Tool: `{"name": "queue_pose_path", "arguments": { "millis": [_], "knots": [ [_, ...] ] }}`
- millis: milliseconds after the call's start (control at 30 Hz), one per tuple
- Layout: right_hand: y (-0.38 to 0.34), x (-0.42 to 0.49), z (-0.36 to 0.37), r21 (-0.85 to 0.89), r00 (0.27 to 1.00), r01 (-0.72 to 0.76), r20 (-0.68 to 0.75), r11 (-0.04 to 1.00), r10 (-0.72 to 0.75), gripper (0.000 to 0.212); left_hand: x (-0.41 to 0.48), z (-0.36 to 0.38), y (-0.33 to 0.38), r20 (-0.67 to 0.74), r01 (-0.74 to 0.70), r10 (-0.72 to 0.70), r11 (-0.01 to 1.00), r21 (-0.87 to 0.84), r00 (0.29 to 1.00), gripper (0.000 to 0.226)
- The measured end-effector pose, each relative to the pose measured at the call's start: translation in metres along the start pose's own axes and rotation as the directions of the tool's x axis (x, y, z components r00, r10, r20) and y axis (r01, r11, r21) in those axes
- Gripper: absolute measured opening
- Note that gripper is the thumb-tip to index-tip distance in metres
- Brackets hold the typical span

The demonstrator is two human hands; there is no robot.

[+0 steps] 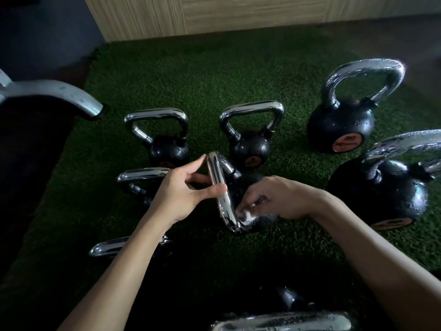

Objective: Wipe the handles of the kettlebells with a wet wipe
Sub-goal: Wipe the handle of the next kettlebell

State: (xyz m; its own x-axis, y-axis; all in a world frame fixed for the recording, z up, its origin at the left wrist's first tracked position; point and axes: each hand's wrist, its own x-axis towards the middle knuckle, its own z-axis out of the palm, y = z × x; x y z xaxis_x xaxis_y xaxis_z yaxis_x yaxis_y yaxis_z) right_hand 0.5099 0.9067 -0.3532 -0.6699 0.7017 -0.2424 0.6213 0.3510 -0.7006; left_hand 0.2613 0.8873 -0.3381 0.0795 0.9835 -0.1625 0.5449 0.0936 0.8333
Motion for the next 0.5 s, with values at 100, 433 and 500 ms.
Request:
{"name": "queue_pose_path", "arguments": {
  "millis": [100,433,500],
  "knots": [
    [-0.006,-0.001,0.001,0.218,0.997,0.020,0.068,0.976,-0.036,0.022,0.001,-0.002,-0.004,0.004,-0.002,0.002,1.000,-0.004,1.000,0.103],
    [-0.011,-0.003,0.012,0.424,0.992,-0.123,0.038,0.897,0.119,0.025,-0.005,-0.002,-0.009,-0.002,-0.010,0.010,0.999,-0.034,1.000,0.099],
    [-0.013,-0.002,0.017,0.510,0.990,-0.131,0.017,0.850,0.142,0.027,-0.006,-0.004,-0.008,0.003,0.001,-0.001,0.999,-0.035,1.000,0.099]
  ]
}}
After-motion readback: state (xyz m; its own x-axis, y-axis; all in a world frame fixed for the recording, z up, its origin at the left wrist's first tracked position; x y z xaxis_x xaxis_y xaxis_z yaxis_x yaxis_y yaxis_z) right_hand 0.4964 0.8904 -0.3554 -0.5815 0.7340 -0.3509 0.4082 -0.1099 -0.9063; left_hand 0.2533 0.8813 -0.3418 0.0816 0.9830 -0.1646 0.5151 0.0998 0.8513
